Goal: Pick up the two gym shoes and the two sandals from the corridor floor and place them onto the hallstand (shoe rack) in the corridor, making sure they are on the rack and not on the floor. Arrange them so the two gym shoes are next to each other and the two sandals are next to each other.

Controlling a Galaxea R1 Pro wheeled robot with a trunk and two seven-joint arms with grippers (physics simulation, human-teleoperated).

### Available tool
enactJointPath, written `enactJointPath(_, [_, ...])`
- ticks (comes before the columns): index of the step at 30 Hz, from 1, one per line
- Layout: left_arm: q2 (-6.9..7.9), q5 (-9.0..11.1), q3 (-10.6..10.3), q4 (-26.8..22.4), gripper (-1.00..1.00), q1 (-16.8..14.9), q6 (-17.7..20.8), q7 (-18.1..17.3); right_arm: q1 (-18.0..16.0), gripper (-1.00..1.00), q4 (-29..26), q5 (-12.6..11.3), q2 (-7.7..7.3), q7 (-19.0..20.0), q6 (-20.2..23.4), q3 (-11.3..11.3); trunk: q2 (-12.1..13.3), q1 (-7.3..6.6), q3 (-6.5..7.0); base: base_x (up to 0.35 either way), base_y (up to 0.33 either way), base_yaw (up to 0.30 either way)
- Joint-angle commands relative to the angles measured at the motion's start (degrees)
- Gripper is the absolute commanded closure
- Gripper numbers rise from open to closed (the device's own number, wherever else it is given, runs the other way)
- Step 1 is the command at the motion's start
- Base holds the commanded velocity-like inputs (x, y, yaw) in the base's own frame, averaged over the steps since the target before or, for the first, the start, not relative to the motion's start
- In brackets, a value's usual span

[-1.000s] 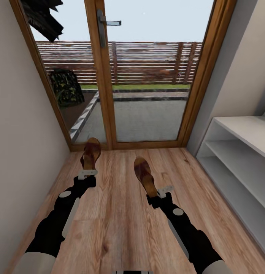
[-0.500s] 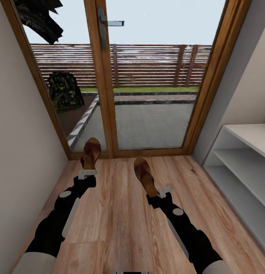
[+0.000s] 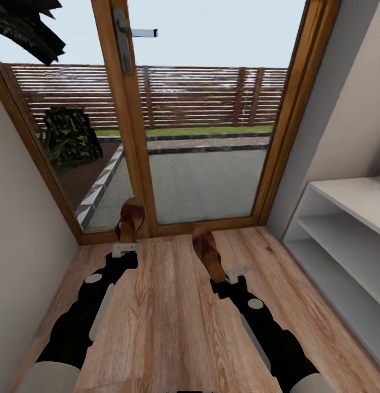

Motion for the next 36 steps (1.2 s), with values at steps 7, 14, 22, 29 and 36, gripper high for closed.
enactJointPath(7, [0.04, 0.2, 0.0, -0.1, 1.0, 0.0, 0.4, -0.1, 0.0, 1.0, -0.1, -0.2, -0.02, -0.1, 0.4, 0.1, 0.0, -0.01, 0.23, 0.004, 0.003, -0.27])
enactJointPath(14, [0.04, 0.2, 0.0, -0.1, 1.0, 0.0, 0.4, -0.1, 0.0, 1.0, 0.0, -0.2, -0.01, -0.1, 0.3, 0.0, 0.0, -0.01, 0.46, 0.0, 0.0, -0.278])
enactJointPath(22, [0.04, 0.2, 0.0, -0.1, 1.0, 0.0, 0.4, -0.1, 0.0, 1.0, 0.0, -0.2, 0.0, -0.1, 0.4, 0.0, 0.0, -0.01, 0.71, 0.048, 0.064, -0.279])
enactJointPath(29, [0.04, 0.2, 0.0, -0.1, 1.0, 0.0, 0.4, -0.1, 0.0, 1.0, 0.0, -0.2, 0.01, -0.1, 0.4, 0.0, 0.0, -0.01, 0.94, 0.188, 0.244, -0.279])
enactJointPath(36, [0.04, 0.2, 0.0, -0.1, 1.0, 0.0, 0.4, -0.1, 0.0, 1.0, 0.0, -0.2, -0.01, -0.1, 0.4, 0.0, 0.0, -0.01, 1.16, 0.115, 0.275, -0.279])
